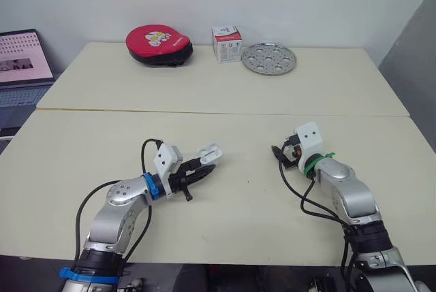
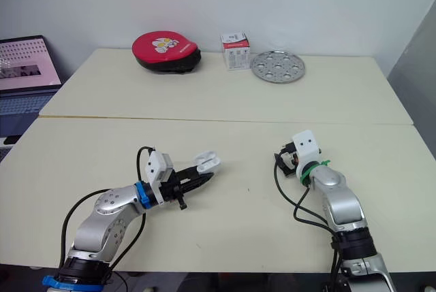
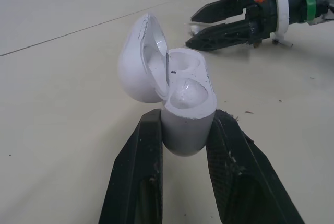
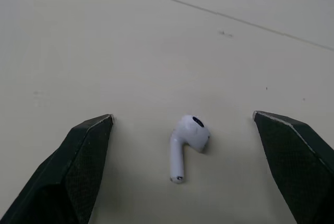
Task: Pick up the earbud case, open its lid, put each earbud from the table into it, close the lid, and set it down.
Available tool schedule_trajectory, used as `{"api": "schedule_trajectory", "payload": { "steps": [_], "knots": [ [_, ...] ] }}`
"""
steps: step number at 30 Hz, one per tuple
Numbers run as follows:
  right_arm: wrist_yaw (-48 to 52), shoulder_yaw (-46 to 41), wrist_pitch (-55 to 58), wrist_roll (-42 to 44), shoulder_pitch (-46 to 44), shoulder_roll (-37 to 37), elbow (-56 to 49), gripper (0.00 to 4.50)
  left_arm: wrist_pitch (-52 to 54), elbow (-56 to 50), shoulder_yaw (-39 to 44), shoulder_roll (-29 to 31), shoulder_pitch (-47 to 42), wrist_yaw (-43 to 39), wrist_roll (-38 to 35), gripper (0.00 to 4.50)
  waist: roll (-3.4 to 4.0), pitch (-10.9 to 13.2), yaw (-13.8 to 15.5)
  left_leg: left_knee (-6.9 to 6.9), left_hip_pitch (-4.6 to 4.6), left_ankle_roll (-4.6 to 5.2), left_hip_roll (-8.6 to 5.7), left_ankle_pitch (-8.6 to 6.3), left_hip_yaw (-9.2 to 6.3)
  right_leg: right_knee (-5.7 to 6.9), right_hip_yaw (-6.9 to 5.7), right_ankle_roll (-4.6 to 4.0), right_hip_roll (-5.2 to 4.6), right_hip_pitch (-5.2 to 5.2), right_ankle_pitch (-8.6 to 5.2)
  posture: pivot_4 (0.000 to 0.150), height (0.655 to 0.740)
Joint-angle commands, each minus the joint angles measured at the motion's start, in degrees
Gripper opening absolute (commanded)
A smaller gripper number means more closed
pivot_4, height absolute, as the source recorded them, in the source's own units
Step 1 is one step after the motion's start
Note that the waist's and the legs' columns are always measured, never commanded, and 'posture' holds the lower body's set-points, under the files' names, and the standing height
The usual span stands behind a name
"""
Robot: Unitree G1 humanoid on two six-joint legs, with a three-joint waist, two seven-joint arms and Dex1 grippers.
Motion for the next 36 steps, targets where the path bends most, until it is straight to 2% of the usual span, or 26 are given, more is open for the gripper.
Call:
{"api": "schedule_trajectory", "payload": {
  "steps": [1,3,12,13,17,19,25,28,31,36],
  "knots": [
    [-1.2,-0.86,2.16,-0.35,0.0,0.6,-0.29,4.32,-0.01,-2.75,-0.28,0.13,0.26,-0.02,-0.3,0.8,0.0,-0.01,-0.04,0.0,0.02,0.0,0.0,0.0,0.0,0.01,0.0,0.0,0.0,0.01,0.0,0.15,0.74],
    [-1.52,-0.98,3.15,-0.25,0.44,1.04,-0.92,3.85,0.02,-2.92,-0.36,0.2,0.42,-0.02,-0.31,0.8,0.0,-0.01,-0.05,0.0,0.04,0.0,0.0,0.0,-0.02,0.02,-0.02,0.0,0.0,0.04,0.0,0.15,0.74],
    [2.27,-1.42,6.44,1.02,0.51,-1.05,-3.91,0.61,0.47,-3.83,-0.77,0.42,1.34,-0.13,-0.55,0.8,-0.01,-0.01,0.11,0.0,0.02,0.0,-0.03,0.0,-0.03,-0.01,-0.03,0.0,-0.02,0.04,0.0,0.15,0.74],
    [3.34,-1.53,6.88,1.81,0.53,-1.43,-4.67,0.41,0.54,-4.07,-0.74,0.44,1.53,-0.1,-0.61,0.8,-0.01,-0.01,0.12,0.0,0.02,0.0,-0.04,0.0,-0.03,-0.01,-0.03,0.0,-0.02,0.04,0.0,0.15,0.74],
    [15.22,1.62,7.01,6.2,0.26,-8.02,-9.48,0.41,0.92,-5.1,-0.67,0.55,2.37,-0.01,-0.78,0.8,-0.02,0.0,0.07,-0.02,-0.02,0.0,-0.02,0.0,0.0,-0.05,-0.01,0.0,-0.01,0.0,0.0,0.15,0.74],
    [24.13,2.97,4.87,8.7,0.63,-13.83,-12.67,0.41,1.2,-5.63,-0.54,0.67,2.62,0.05,-0.9,0.8,-0.01,0.01,0.01,-0.04,-0.02,0.0,-0.02,0.0,0.0,-0.05,-0.01,0.0,-0.01,-0.02,0.0,0.15,0.74],
    [51.15,-0.2,-14.66,14.5,11.13,-32.69,-20.4,0.41,2.96,-8.9,0.67,1.25,4.19,1.2,-1.89,0.8,-0.25,0.15,0.12,-0.08,-0.07,0.02,-0.01,-0.01,-0.1,-0.24,-0.13,0.03,-0.01,0.06,-0.02,0.15,0.74],
    [60.4,-2.16,-23.57,13.55,17.23,-40.46,-17.95,0.41,3.82,-10.64,1.14,1.53,5.27,1.64,-2.36,0.8,-0.37,0.23,0.1,-0.04,-0.05,0.02,-0.02,-0.01,-0.08,-0.23,-0.1,0.02,-0.02,0.08,-0.01,0.15,0.74],
    [65.1,-2.39,-30.43,10.72,19.97,-45.79,-12.07,0.41,4.45,-11.8,1.18,1.59,6.13,2.17,-2.58,0.8,-0.46,0.28,0.01,0.01,0.06,0.02,-0.03,-0.01,-0.02,-0.23,-0.05,0.02,-0.05,0.2,-0.01,0.15,0.74],
    [67.83,-0.13,-39.86,7.1,16.92,-46.49,-1.7,0.41,5.39,-13.48,1.06,1.97,7.14,2.59,-3.0,0.8,-0.54,0.34,-0.11,0.0,0.17,0.02,0.02,-0.01,0.0,-0.22,-0.02,0.02,-0.01,0.25,-0.01,0.15,0.74]
  ]
}}
